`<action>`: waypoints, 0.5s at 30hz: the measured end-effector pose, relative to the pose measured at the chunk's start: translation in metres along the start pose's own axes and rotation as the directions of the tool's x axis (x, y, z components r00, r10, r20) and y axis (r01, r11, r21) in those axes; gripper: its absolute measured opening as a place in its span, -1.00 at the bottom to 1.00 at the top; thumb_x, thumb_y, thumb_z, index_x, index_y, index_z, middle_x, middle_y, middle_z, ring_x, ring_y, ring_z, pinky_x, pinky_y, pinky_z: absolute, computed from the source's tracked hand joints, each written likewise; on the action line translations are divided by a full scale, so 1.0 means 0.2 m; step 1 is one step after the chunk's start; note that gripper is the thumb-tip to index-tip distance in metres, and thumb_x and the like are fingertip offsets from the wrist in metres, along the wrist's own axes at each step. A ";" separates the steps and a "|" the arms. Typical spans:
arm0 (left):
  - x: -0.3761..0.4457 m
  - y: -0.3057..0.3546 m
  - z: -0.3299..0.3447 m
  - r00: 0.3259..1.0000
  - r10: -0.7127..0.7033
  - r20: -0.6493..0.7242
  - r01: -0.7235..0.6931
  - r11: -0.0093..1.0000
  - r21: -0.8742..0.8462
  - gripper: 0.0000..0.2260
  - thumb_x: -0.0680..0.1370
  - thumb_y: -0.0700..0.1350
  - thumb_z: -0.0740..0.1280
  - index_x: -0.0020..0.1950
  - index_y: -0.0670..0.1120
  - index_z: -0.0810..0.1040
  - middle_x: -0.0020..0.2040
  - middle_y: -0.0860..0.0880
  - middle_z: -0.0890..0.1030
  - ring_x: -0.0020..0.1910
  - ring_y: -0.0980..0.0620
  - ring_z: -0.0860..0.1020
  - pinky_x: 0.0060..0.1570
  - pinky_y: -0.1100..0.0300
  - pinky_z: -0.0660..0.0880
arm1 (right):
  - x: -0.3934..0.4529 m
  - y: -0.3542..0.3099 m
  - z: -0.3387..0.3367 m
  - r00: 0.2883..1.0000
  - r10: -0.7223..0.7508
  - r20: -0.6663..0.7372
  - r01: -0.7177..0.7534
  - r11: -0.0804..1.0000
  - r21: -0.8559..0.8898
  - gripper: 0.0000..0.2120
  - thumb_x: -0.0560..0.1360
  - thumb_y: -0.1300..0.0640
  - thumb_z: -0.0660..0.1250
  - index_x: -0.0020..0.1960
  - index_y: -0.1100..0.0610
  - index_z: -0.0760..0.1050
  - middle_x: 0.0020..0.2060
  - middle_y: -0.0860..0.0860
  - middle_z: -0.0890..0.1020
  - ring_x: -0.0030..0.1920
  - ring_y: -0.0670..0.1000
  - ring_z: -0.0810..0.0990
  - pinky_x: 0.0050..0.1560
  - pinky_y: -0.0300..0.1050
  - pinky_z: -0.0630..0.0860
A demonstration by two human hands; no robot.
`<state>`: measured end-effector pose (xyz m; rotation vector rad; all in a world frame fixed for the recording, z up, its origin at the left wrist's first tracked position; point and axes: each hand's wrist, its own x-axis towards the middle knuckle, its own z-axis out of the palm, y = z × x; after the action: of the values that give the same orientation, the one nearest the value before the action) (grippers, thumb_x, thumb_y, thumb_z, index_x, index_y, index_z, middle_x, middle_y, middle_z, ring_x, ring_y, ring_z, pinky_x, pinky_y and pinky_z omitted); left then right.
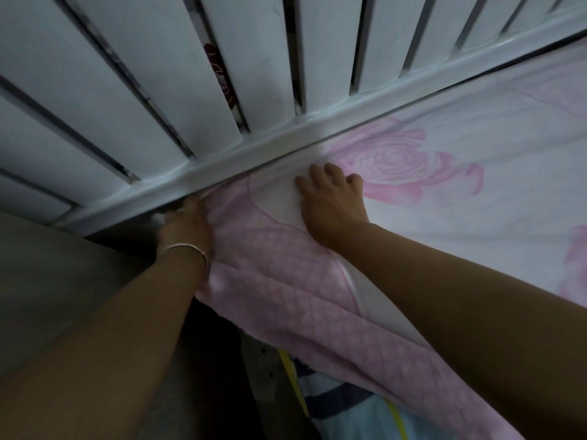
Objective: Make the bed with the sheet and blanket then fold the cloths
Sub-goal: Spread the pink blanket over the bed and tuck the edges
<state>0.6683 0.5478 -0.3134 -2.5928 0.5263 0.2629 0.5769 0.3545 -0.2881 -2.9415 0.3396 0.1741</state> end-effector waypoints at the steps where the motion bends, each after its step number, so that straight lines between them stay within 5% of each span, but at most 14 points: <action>1: 0.03 -0.03 0.02 0.990 -0.070 0.123 0.072 0.997 -0.011 -0.63 0.63 -0.19 0.06 0.44 -0.19 0.21 0.41 -0.26 0.29 0.28 -0.34 0.39 0.26 -0.17 0.39 | 0.00 0.01 0.01 1.000 0.006 0.026 -0.006 1.000 0.005 -0.53 0.59 0.09 0.07 0.49 0.07 0.17 0.49 0.11 0.17 0.49 0.17 0.10 0.36 0.14 0.15; 4: 0.09 -0.10 0.09 0.961 -0.151 0.231 0.169 0.984 -0.059 -0.53 0.61 -0.02 0.10 0.47 -0.19 0.17 0.45 -0.29 0.26 0.38 -0.34 0.30 0.34 -0.15 0.31 | -0.01 0.02 0.03 0.994 -0.003 0.108 -0.001 0.999 0.040 -0.46 0.61 0.08 0.03 0.56 0.04 -0.02 0.56 0.10 -0.02 0.56 0.17 -0.09 0.48 0.14 -0.01; 8: 0.06 0.01 -0.02 0.941 -0.061 0.333 0.172 0.933 -0.315 -0.51 0.55 -0.15 0.19 0.46 -0.23 0.21 0.41 -0.30 0.31 0.40 -0.29 0.32 0.38 -0.10 0.31 | -0.06 0.06 -0.03 0.982 -0.073 0.174 0.056 0.994 0.098 -0.44 0.62 0.08 0.03 0.57 0.01 -0.07 0.57 0.08 -0.09 0.57 0.13 -0.13 0.53 0.06 -0.09; 11: -0.02 0.18 -0.18 0.995 0.022 0.101 0.031 0.867 -0.497 -0.57 0.51 -0.28 0.16 0.39 -0.27 0.28 0.36 -0.30 0.32 0.34 -0.30 0.34 0.36 -0.11 0.32 | -0.16 0.14 -0.08 0.969 -0.112 0.222 0.090 0.990 0.108 -0.45 0.62 0.09 0.06 0.57 0.02 -0.03 0.57 0.06 -0.06 0.57 0.07 -0.05 0.52 -0.01 0.01; 15: -0.30 0.50 -0.41 0.974 0.198 -0.115 -0.229 0.839 -0.495 -0.56 0.48 -0.29 0.20 0.36 -0.15 0.33 0.38 -0.18 0.29 0.36 -0.21 0.29 0.32 -0.03 0.33 | -0.45 0.35 -0.13 0.973 -0.033 0.228 0.026 0.999 0.035 -0.48 0.59 0.13 0.13 0.54 0.04 0.12 0.55 0.07 0.08 0.53 0.11 0.09 0.43 0.01 0.18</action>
<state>0.5799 0.4454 -0.2672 -3.0572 0.8724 0.4526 0.4765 0.3016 -0.2619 -2.8529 0.2621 0.4939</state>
